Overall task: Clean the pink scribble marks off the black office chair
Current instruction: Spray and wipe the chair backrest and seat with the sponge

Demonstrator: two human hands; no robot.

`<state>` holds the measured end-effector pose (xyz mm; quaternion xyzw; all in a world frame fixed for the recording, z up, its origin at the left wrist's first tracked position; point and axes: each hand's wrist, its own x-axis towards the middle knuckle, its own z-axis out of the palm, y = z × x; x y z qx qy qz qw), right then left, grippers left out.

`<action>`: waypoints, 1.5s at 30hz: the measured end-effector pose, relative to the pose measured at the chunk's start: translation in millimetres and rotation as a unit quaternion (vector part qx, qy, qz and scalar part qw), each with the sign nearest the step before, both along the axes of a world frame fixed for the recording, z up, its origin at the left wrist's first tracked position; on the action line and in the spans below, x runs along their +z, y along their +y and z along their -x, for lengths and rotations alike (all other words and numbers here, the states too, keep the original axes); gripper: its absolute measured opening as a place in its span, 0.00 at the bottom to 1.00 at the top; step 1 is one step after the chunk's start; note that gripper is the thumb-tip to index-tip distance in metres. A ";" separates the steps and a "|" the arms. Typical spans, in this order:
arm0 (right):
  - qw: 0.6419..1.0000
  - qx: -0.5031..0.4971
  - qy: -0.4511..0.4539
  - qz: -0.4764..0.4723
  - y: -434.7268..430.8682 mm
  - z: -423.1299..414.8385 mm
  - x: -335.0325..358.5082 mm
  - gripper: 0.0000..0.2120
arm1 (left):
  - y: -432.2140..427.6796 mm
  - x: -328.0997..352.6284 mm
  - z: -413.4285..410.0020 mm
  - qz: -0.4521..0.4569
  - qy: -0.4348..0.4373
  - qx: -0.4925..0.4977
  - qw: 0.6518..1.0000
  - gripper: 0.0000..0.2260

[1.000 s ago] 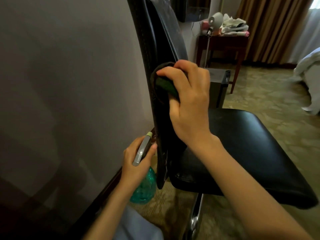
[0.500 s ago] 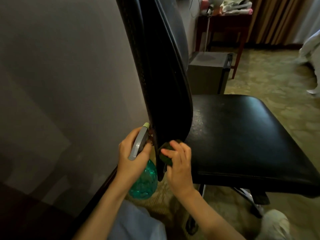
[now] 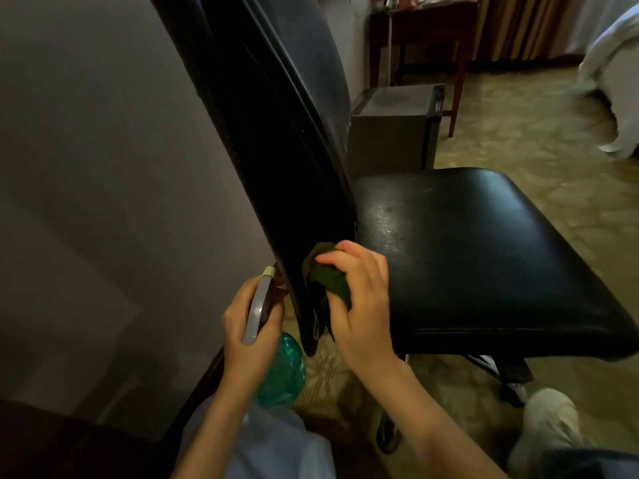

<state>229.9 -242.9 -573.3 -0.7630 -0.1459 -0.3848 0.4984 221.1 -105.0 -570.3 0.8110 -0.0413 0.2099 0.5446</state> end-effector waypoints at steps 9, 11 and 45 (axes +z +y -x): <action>0.996 -0.012 0.077 -0.033 42.3 0.6 -101.1 0.14 | 4.2 -9.2 -5.2 0.006 0.032 -0.012 0.999 0.08; 0.993 -0.004 0.107 -0.043 46.8 0.7 -115.3 0.13 | 5.4 -10.1 -7.1 0.005 0.032 -0.008 0.999 0.06; 0.982 -0.173 -0.001 0.074 51.2 -24.1 -48.5 0.16 | 10.3 -49.9 -3.7 0.049 0.063 -0.024 0.996 0.12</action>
